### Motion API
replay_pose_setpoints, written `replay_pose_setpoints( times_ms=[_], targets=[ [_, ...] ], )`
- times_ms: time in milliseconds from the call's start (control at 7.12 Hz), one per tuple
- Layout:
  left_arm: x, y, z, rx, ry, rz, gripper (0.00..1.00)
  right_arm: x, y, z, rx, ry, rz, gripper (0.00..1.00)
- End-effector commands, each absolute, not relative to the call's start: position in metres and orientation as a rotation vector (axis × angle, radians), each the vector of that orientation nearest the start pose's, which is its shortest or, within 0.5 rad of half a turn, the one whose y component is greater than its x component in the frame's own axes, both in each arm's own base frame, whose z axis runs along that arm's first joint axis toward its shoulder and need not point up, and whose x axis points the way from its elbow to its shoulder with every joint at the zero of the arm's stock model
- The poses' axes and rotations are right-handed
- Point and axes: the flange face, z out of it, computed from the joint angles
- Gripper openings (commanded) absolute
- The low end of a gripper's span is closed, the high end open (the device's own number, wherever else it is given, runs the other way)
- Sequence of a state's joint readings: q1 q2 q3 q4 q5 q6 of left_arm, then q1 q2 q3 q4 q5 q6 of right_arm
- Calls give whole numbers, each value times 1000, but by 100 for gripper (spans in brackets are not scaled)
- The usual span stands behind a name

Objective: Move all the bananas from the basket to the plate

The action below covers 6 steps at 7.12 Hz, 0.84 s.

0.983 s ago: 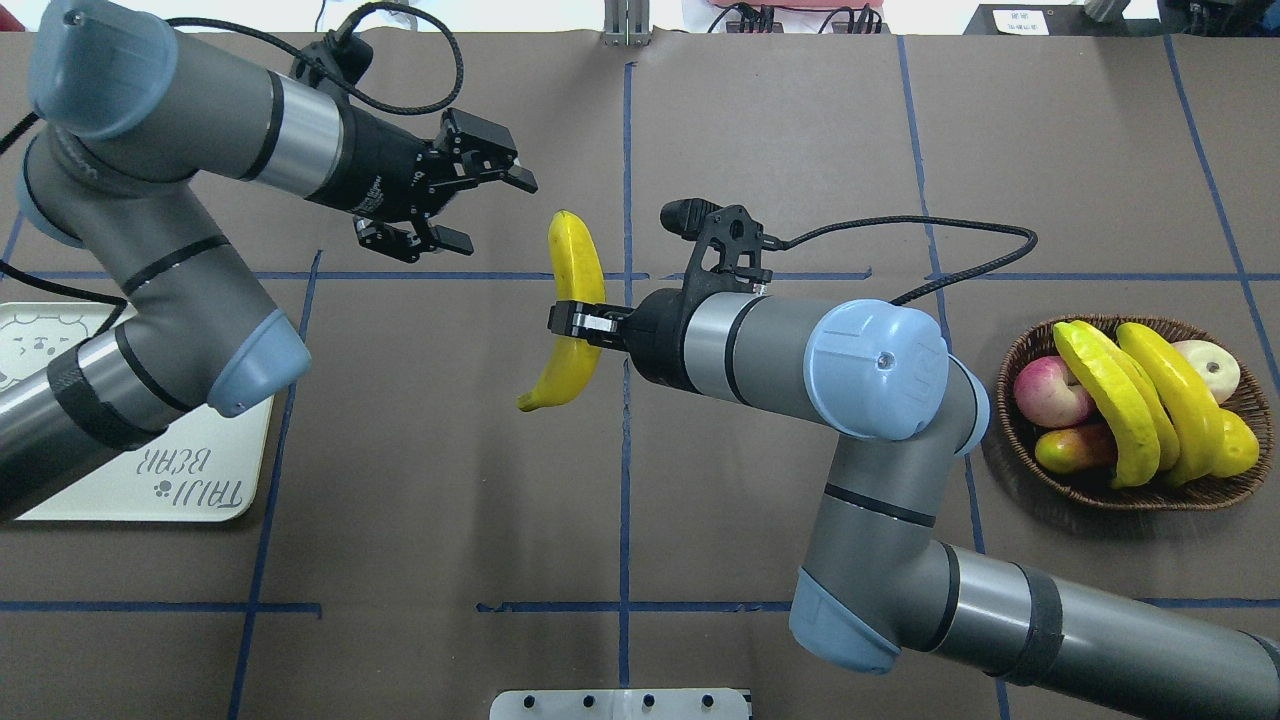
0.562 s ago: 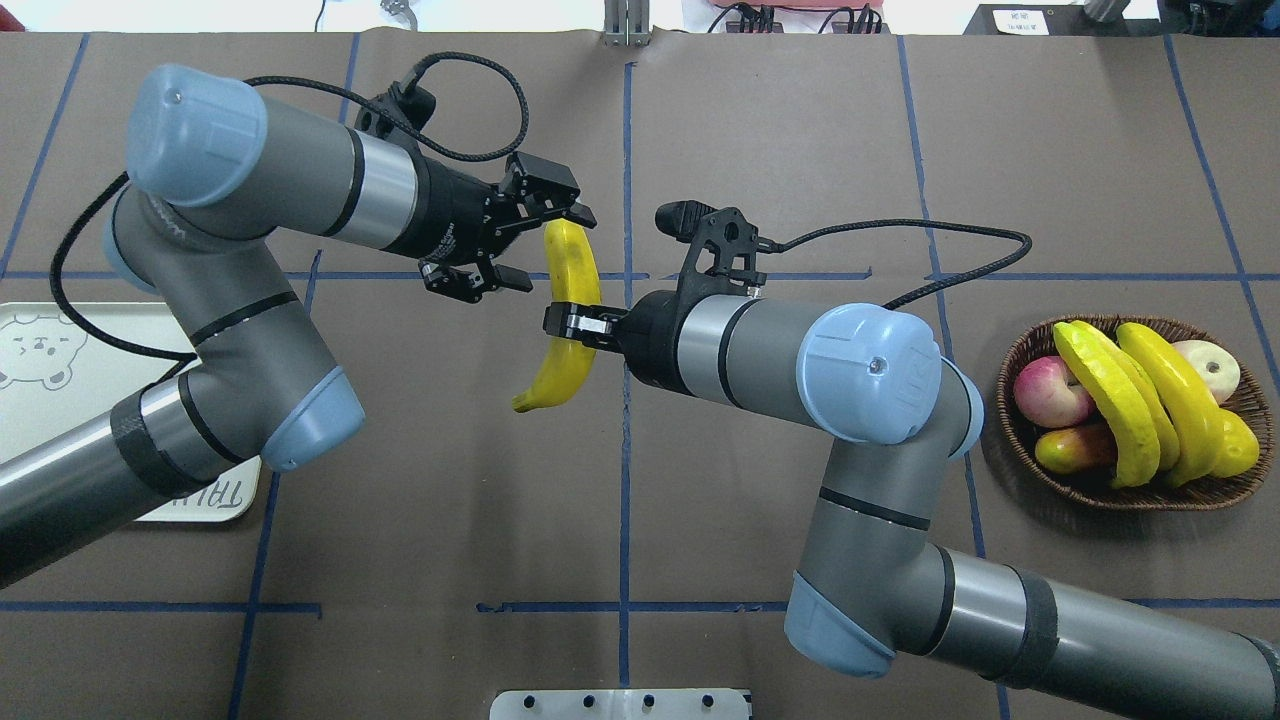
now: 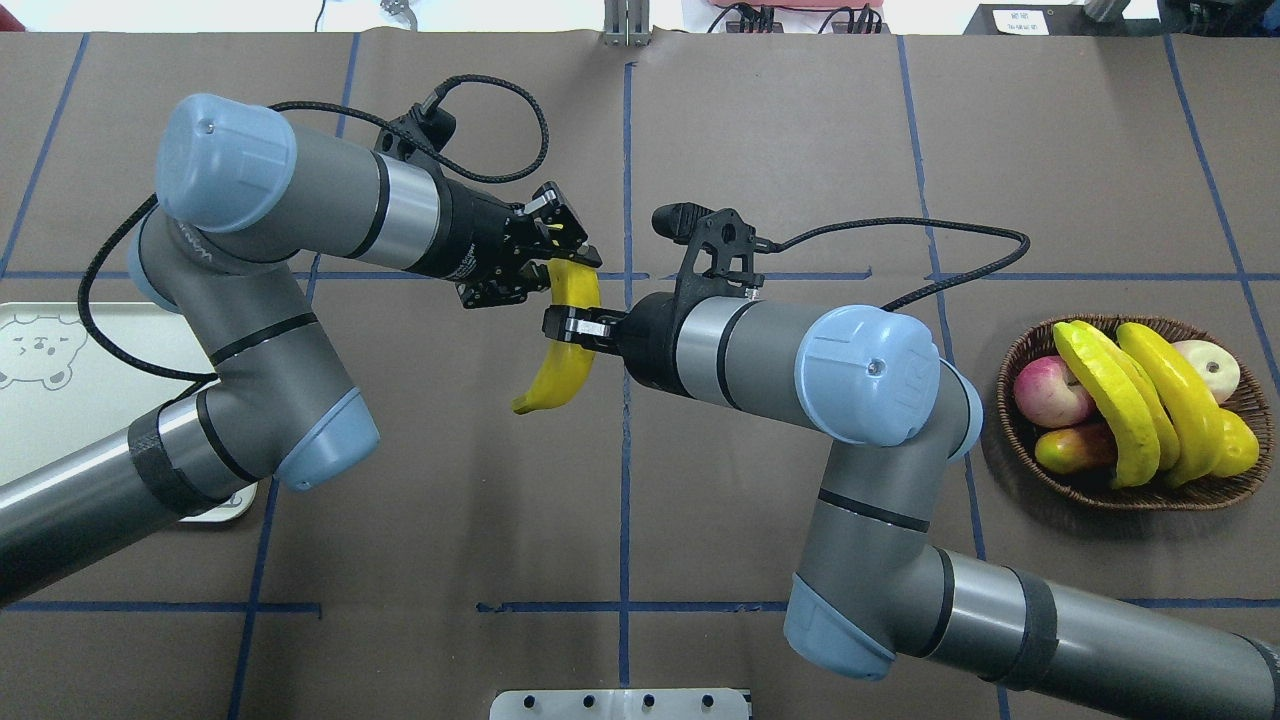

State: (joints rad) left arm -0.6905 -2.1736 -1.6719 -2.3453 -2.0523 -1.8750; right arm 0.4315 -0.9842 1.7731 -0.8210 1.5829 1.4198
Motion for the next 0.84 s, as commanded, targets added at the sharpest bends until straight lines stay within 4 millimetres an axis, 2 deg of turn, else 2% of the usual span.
replay_pose_setpoints(
  times_ms=[0, 140, 421, 562, 702],
  targets=[
    [435, -473, 169, -105, 1500, -449, 0, -499, -378, 139, 438, -1481, 211, 99],
    [432, -475, 171, -97, 1501, -448, 0, -484, -386, 138, 420, -1484, 196, 100],
    [424, -479, 199, -96, 1466, -471, 0, -440, -424, 144, 310, -1431, 148, 100],
    [405, -485, 239, -100, 1414, -520, 0, -425, -436, 171, 272, -1386, 159, 100],
    [374, -494, 280, -99, 1361, -581, 0, -409, -451, 196, 250, -1330, 159, 100]
  ],
)
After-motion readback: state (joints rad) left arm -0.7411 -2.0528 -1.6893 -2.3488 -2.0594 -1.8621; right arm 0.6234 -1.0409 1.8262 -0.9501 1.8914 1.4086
